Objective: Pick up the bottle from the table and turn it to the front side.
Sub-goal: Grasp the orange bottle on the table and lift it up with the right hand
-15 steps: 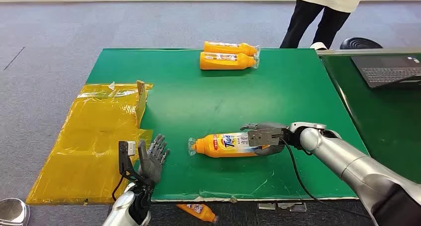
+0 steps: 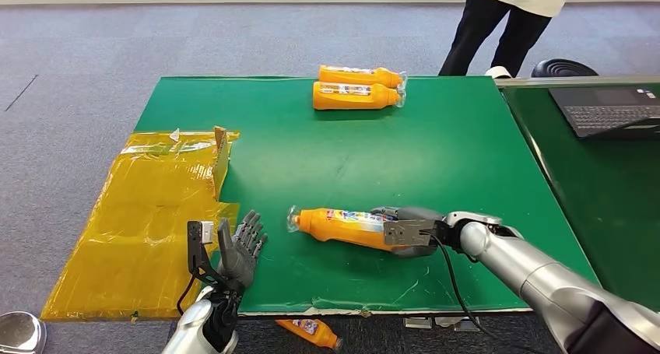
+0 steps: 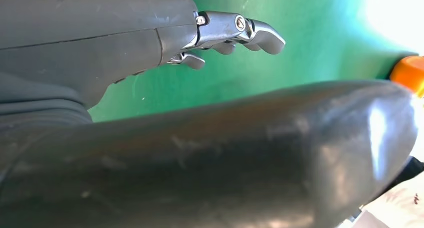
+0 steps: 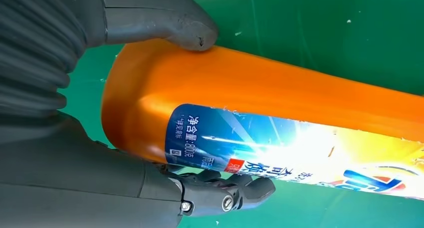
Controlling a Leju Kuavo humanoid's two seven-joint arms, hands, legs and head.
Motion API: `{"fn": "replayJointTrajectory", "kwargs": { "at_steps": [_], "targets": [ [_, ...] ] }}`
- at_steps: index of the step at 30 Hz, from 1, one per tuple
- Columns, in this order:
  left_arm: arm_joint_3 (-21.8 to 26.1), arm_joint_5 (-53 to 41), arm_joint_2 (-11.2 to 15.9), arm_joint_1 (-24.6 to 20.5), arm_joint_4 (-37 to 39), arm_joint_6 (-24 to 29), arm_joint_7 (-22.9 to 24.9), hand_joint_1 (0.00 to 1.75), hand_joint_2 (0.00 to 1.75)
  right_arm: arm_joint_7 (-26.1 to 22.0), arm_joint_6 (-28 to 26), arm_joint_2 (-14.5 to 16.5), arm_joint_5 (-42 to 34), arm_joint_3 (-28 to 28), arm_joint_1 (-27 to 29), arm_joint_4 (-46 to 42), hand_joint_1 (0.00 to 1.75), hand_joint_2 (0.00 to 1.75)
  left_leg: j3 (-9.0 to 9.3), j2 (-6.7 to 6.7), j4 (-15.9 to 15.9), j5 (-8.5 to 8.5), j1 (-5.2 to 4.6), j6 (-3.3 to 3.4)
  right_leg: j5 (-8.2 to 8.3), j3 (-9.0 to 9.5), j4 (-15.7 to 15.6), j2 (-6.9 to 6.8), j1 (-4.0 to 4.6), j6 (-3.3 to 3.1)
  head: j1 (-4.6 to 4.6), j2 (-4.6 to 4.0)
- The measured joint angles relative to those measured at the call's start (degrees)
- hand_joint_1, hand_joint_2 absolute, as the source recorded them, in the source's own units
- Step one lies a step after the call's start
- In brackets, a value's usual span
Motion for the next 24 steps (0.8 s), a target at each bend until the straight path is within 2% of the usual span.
{"fn": "replayJointTrajectory", "kwargs": {
  "at_steps": [5, 20, 22, 24],
  "targets": [
    [0.0, 0.6, -0.2, 0.0, 0.4, 0.0, 0.2, 0.0, 0.0, -1.6, -1.7, 0.8, 1.3, 0.0, 1.2, 1.6, 0.0, 1.75, 0.18, 0.06, 0.0, -0.04, 0.0, -0.03, -0.03, 0.15, 0.0, 0.05, 0.0, -0.02, 0.0, 0.0],
    [0.0, 0.9, -0.3, -0.1, 1.1, -0.2, 0.2, 0.0, 0.0, -1.7, -2.2, 1.5, 2.5, -0.2, 1.8, 3.1, 0.0, 1.75, 0.52, 0.2, 0.0, -0.06, 0.0, -0.05, -0.03, 0.44, 0.0, 0.12, 0.01, -0.04, 0.0, 0.0],
    [0.0, 1.2, -0.4, -0.1, 1.2, -0.3, 0.2, 0.0, 0.0, -1.3, -4.0, 1.6, 4.4, -0.4, 2.2, 3.2, 0.87, 1.75, 0.6, 0.22, 0.0, -0.1, 0.01, -0.07, -0.04, 0.5, 0.0, 0.14, 0.02, -0.05, 0.0, 0.0],
    [0.0, 1.6, -0.4, 0.0, 1.3, -0.5, 0.2, 0.0, 0.0, -0.5, -8.9, 2.0, 8.1, -0.5, 3.1, 3.2, 1.75, 1.75, 0.7, 0.23, 0.0, -0.17, 0.02, -0.11, -0.09, 0.61, -0.1, 0.18, 0.03, -0.09, 0.0, 0.0]
  ]
}}
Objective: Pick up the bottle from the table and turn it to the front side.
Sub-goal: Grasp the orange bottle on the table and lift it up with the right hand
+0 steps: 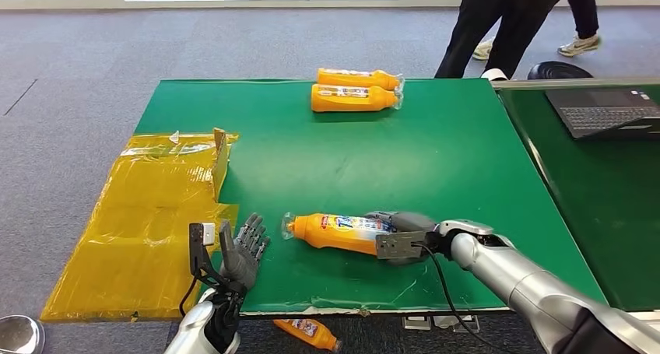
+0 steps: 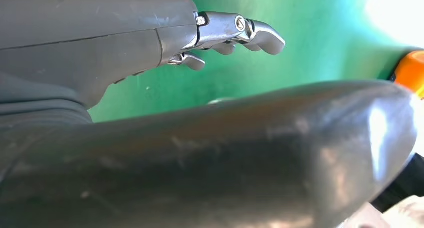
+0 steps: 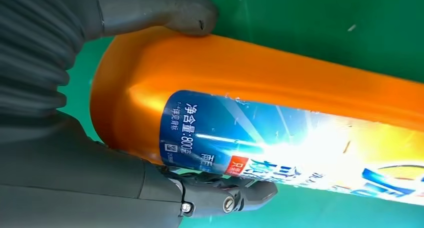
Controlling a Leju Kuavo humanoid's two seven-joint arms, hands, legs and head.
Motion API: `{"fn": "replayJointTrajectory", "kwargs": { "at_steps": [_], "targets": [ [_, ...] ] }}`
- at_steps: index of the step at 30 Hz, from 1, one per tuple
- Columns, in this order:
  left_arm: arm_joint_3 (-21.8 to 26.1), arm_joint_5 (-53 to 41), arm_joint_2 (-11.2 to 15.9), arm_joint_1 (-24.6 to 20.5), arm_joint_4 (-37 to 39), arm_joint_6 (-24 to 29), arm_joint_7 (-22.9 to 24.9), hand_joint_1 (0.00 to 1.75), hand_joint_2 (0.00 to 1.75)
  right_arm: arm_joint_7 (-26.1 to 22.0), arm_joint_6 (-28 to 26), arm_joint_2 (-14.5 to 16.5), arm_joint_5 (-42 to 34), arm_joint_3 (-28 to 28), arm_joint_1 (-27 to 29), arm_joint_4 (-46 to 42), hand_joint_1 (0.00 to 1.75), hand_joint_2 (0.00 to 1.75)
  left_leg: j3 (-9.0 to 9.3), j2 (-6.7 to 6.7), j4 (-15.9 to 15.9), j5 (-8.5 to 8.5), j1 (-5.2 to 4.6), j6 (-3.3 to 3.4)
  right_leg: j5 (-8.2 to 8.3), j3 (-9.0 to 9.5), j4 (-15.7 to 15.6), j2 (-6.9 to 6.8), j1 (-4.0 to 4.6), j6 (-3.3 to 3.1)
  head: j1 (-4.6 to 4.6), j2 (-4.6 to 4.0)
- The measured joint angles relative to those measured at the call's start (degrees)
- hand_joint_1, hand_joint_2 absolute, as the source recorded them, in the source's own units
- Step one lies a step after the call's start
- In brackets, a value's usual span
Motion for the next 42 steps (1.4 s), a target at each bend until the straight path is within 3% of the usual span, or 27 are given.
{"fn": "replayJointTrajectory", "kwargs": {
  "at_steps": [3, 8, 11, 14, 20, 24, 30, 33, 37, 42],
  "targets": [
    [0.0, 0.6, -0.1, 0.3, 0.1, -0.3, -0.2, 0.0, 0.0, 2.6, -10.0, 1.1, 6.0, -0.3, 2.1, 0.0, 1.75, 1.75, 0.19, 0.03, 0.0, -0.09, 0.02, 0.0, -0.08, 0.17, 0.0, 0.02, 0.03, -0.05, 0.0, 0.0],
    [0.0, -0.6, -0.2, 0.4, 0.1, -0.1, -0.6, 0.0, 0.0, 9.1, -22.4, 2.5, 14.2, -2.3, 6.3, -1.1, 1.75, 1.75, 0.57, 0.06, 0.0, -0.23, 0.07, 0.01, -0.34, 0.47, -0.1, 0.02, 0.08, -0.22, -0.01, 0.0],
    [0.0, -3.6, -0.3, 0.8, -0.5, 3.6, -2.7, 0.0, 0.0, 13.9, -35.7, 3.3, 22.7, -5.5, 11.4, -3.2, 1.75, 1.75, 0.61, -0.12, 0.0, -0.23, 0.09, 0.04, -0.35, 0.69, 0.0, -0.18, 0.1, -0.12, 0.0, -0.01],
    [0.0, -7.1, -0.4, 2.1, -1.7, 8.2, -4.9, 0.0, 0.0, 17.9, -44.3, 4.4, 31.6, -10.2, 17.0, -5.9, 1.75, 1.75, 0.54, -0.17, 0.0, -0.25, 0.09, 0.02, -0.32, 0.68, 0.0, -0.25, 0.1, -0.09, 0.0, -0.01],
    [0.0, -10.5, -0.9, 3.3, -3.8, 10.6, -5.6, 0.0, 0.0, 24.7, -49.4, 6.2, 45.0, -18.5, 25.4, -12.8, 1.75, 1.75, 0.37, -0.16, 0.0, -0.45, 0.13, -0.14, -0.46, 0.43, 0.0, -0.15, 0.13, -0.19, 0.0, 0.0],
    [0.0, -11.5, -1.3, 3.4, -4.8, 10.6, -5.3, 0.0, 0.0, 27.1, -49.8, 8.1, 51.9, -24.5, 31.8, -18.9, 1.75, 1.75, 0.01, -0.23, 0.0, -0.47, 0.14, -0.15, -0.51, 0.12, 0.0, -0.24, 0.14, -0.21, 0.0, 0.0],
    [0.0, -11.6, -1.6, 3.5, -5.3, 10.6, -5.2, 0.0, 0.0, 26.5, -49.4, 9.3, 52.3, -29.1, 35.7, -23.2, 1.75, 1.75, -0.23, -0.18, 0.0, -0.47, 0.14, -0.15, -0.51, -0.13, 0.0, -0.23, 0.13, -0.21, 0.0, 0.0],
    [0.0, -12.0, -1.8, 3.6, -5.4, 10.4, -5.7, 0.0, 0.0, 19.5, -52.4, 10.5, 44.5, -31.4, 37.5, -26.0, 1.75, 1.75, -0.31, -0.19, 0.0, -0.47, 0.14, -0.15, -0.51, -0.21, 0.0, -0.23, 0.13, -0.21, 0.0, 0.0],
    [-0.2, -12.5, -2.1, 3.6, -5.5, 9.2, -7.2, 0.0, 1.75, 4.3, -51.4, 13.3, 25.6, -34.3, 39.4, -32.0, 1.75, 1.75, -0.34, -0.13, 0.0, -0.47, 0.15, -0.16, -0.51, -0.31, 0.0, -0.16, 0.14, -0.21, 0.0, -0.01],
    [-1.3, -12.6, -2.6, 3.2, -5.7, 8.2, -9.2, 0.0, 1.75, -9.4, -40.1, 17.9, 8.3, -35.8, 40.3, -36.6, 1.75, 1.75, -0.36, -0.09, 0.0, -0.47, 0.17, -0.16, -0.51, -0.33, 0.1, -0.1, 0.15, -0.22, 0.0, 0.0]
  ]
}}
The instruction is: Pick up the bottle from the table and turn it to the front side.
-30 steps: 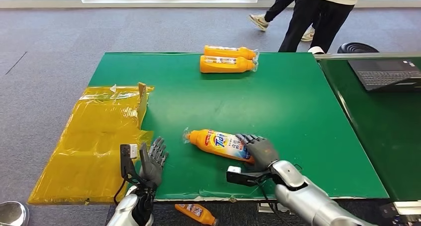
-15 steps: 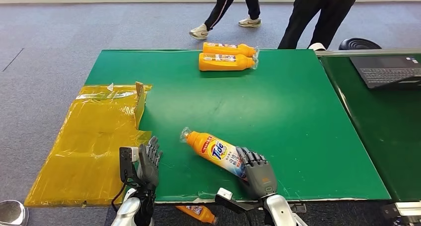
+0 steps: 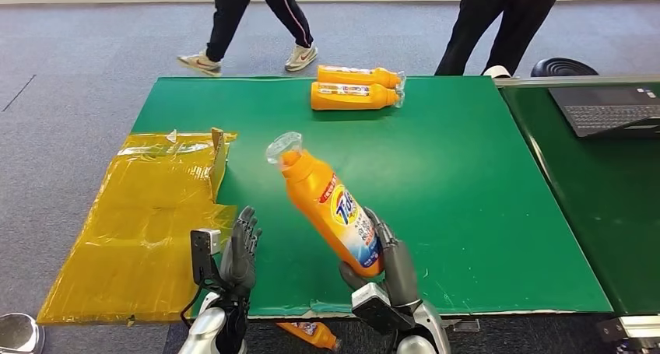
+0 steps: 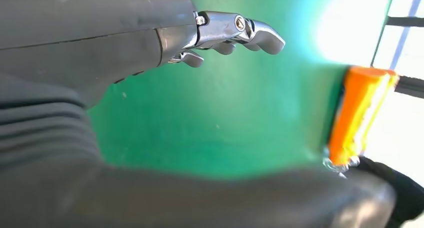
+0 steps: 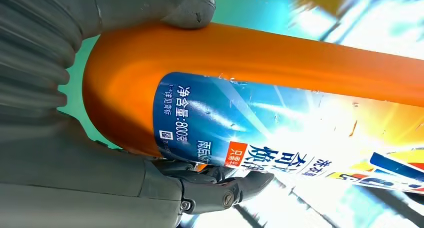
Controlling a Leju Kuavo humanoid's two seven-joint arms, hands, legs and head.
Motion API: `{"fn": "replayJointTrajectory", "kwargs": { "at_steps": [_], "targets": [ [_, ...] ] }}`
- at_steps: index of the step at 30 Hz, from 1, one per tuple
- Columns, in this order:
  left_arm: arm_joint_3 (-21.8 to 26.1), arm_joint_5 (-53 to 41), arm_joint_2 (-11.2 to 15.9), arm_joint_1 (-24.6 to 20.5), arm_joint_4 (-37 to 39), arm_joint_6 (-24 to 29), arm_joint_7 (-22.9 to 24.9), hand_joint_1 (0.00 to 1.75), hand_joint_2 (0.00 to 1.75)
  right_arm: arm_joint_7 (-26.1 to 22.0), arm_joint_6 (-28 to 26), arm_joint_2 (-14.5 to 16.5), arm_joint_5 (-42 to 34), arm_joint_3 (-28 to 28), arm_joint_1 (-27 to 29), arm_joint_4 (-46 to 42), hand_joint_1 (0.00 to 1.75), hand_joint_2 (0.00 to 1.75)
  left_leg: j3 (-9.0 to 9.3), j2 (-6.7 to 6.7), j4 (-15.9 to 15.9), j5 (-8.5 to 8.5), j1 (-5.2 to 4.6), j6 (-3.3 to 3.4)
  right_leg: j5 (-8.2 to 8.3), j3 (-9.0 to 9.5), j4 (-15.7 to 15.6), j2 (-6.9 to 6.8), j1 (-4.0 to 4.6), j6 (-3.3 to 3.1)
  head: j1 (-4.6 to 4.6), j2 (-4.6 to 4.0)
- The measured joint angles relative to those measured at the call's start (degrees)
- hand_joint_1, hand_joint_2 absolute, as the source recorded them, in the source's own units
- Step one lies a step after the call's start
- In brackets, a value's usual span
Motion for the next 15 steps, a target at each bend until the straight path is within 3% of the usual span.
{"fn": "replayJointTrajectory", "kwargs": {
  "at_steps": [7, 11, 15],
  "targets": [
    [-2.5, -5.0, -0.1, 0.5, -2.0, 3.9, -3.0, 0.0, 1.75, -7.4, 3.9, 4.3, -6.3, -2.3, -1.3, -0.7, 1.75, 1.75, 0.0, 0.0, 0.0, 0.01, -0.01, 0.0, 0.01, 0.03, 0.0, 0.01, -0.02, 0.0, 0.0, 0.0],
    [-3.7, -8.9, -0.3, 1.1, -4.2, 7.6, -3.7, 0.0, 1.75, -8.4, 2.1, 5.8, -5.2, -2.8, -1.8, -0.7, 1.75, 1.75, -0.01, -0.02, 0.0, 0.01, -0.02, 0.0, 0.01, 0.03, 0.0, 0.0, -0.03, 0.0, 0.0, -0.01],
    [-3.9, -7.4, -0.6, 1.9, -6.4, 4.9, -2.9, 0.0, 1.75, -8.7, -0.7, 7.0, -2.3, -2.9, -2.1, 0.4, 1.75, 1.75, -0.03, -0.01, 0.0, 0.01, -0.01, -0.01, 0.01, 0.0, 0.0, 0.01, -0.01, 0.0, -0.01, 0.0]
  ]
}}
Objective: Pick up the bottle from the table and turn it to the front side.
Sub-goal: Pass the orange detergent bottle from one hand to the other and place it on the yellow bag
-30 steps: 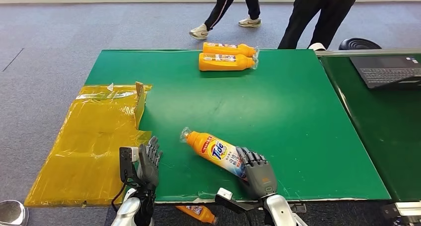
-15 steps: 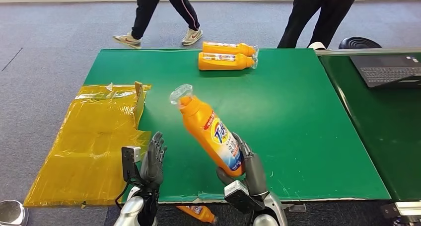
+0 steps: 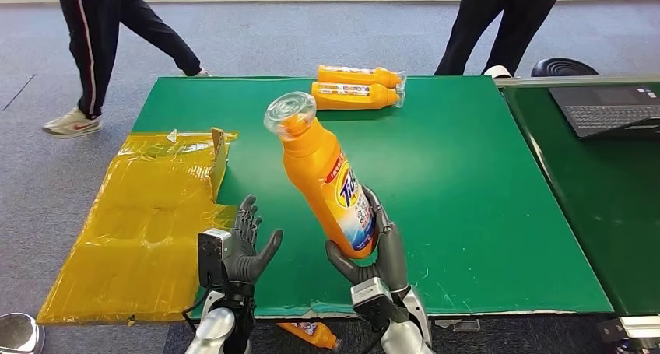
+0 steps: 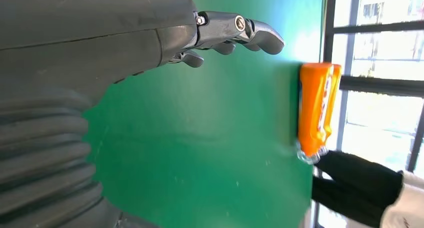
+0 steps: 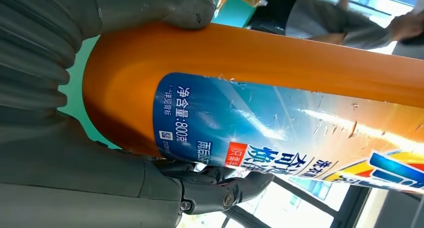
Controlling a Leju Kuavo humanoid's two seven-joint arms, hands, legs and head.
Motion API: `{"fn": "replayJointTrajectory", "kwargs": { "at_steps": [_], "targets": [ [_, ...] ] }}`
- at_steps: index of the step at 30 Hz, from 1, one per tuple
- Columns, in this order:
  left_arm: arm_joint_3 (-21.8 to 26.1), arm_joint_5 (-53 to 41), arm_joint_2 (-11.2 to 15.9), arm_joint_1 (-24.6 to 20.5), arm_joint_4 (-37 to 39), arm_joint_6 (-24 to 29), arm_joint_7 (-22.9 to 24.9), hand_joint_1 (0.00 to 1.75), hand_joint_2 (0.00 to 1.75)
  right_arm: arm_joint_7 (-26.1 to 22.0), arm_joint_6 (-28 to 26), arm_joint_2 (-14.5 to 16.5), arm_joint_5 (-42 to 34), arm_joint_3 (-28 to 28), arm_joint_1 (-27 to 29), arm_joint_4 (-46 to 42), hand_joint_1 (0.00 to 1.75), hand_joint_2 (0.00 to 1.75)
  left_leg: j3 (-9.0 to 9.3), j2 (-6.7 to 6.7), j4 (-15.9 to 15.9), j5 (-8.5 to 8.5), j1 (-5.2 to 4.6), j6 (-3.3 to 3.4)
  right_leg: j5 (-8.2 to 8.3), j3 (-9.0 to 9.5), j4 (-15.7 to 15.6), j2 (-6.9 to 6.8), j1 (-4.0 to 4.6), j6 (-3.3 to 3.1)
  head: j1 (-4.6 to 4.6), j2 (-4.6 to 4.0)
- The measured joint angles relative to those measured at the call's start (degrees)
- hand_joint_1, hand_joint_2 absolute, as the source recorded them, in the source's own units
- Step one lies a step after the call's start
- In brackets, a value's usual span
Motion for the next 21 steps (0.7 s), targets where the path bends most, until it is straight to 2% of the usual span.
{"fn": "replayJointTrajectory", "kwargs": {
  "at_steps": [6, 11, 16, 21],
  "targets": [
    [0.0, 2.7, -0.1, 0.4, -1.5, -3.5, 1.0, 0.0, 1.75, 0.3, -1.1, 1.5, 1.7, 0.0, -0.3, 2.3, 1.75, 1.75, -0.02, -0.01, 0.0, 0.0, 0.01, 0.0, -0.01, -0.02, 0.0, -0.01, 0.01, -0.02, 0.01, 0.0],
    [-0.5, 4.8, 0.0, 0.6, -2.0, -8.7, 2.7, 0.0, 1.75, 2.2, -1.1, 2.2, 3.2, 0.0, -1.0, 3.9, 1.75, 1.75, -0.02, -0.01, 0.0, 0.0, 0.01, 0.0, -0.01, -0.01, 0.0, -0.01, 0.0, -0.02, 0.01, 0.0],
    [-1.2, 3.8, 0.3, 0.6, -3.3, -9.9, 3.9, 0.0, 1.75, 3.8, -0.9, 2.4, 4.4, 0.0, -1.3, 5.3, 1.75, 1.75, -0.02, -0.01, 0.0, 0.0, 0.0, 0.0, -0.01, -0.01, 0.0, -0.01, 0.0, -0.02, 0.0, 0.0],
    [-2.2, -0.1, 1.9, 0.3, -6.0, -10.2, 5.4, 0.0, 1.75, 6.8, 1.1, 2.4, 6.9, 0.0, -1.3, 6.5, 1.75, 1.75, -0.02, 0.0, 0.0, 0.0, 0.01, -0.01, -0.01, -0.05, 0.0, 0.0, 0.01, -0.02, -0.01, 0.0]
  ]
}}
